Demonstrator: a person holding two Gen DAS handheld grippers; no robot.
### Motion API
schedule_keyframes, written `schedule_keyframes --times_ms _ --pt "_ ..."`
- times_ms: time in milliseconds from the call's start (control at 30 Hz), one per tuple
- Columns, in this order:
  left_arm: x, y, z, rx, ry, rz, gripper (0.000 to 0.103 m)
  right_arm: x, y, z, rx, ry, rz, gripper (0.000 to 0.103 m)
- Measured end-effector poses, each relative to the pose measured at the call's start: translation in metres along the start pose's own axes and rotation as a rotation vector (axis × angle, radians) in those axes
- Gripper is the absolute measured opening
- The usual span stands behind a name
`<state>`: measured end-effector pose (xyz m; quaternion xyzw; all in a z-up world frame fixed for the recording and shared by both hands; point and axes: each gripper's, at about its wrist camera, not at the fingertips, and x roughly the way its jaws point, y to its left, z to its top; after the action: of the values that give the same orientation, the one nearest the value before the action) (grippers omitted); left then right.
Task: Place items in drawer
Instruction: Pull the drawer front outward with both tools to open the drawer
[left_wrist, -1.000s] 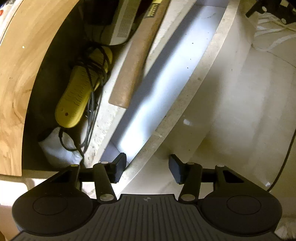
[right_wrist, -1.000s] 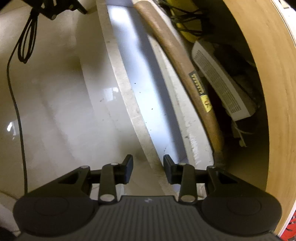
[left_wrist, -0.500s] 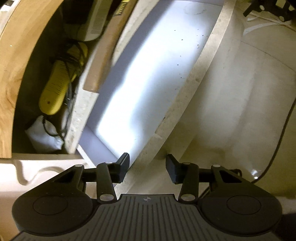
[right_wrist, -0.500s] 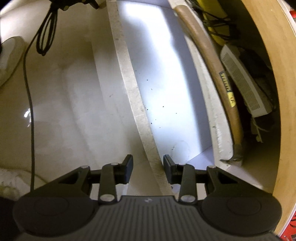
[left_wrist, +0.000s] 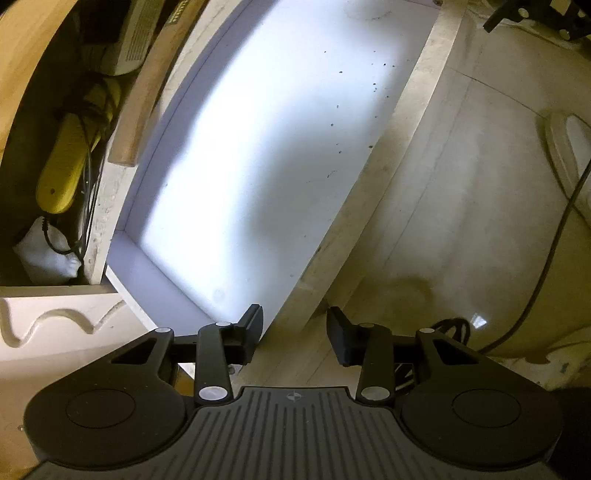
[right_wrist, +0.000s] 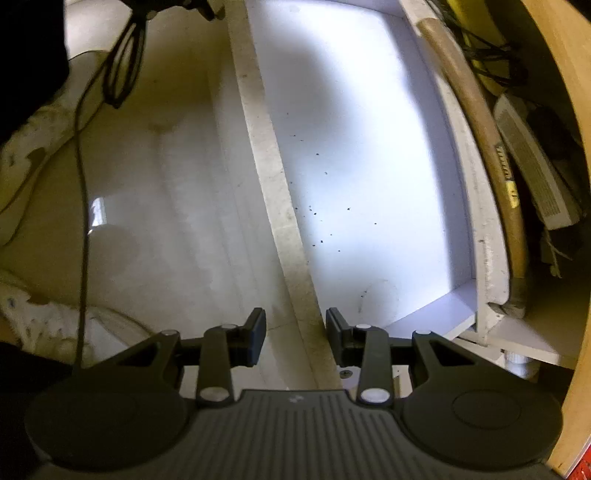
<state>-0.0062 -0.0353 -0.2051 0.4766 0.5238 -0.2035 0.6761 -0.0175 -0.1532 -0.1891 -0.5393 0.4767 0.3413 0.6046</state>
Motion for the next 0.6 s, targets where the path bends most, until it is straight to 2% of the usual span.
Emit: schedule_keyframes --times_ms 233,400,533,600 --pt "-0.011 -0.012 0.003 0.012 0.005 0.025 0.037 0.0 0.004 0.0 0.001 0.002 -0.02 0.038" --pt "-0.014 -0.014 0.007 0.016 -0.015 0.021 0.037 0.0 0.008 0.004 -0.027 0.023 -0.028 0.038" --pt "-0.018 -0.013 0.008 0.009 -0.027 0.007 0.038 -0.002 0.004 0.002 0.008 0.011 -0.01 0.038" --pt "-0.018 -0.016 0.012 0.023 -0.017 0.009 0.045 -0.006 0.001 0.0 0.05 -0.007 0.0 0.042"
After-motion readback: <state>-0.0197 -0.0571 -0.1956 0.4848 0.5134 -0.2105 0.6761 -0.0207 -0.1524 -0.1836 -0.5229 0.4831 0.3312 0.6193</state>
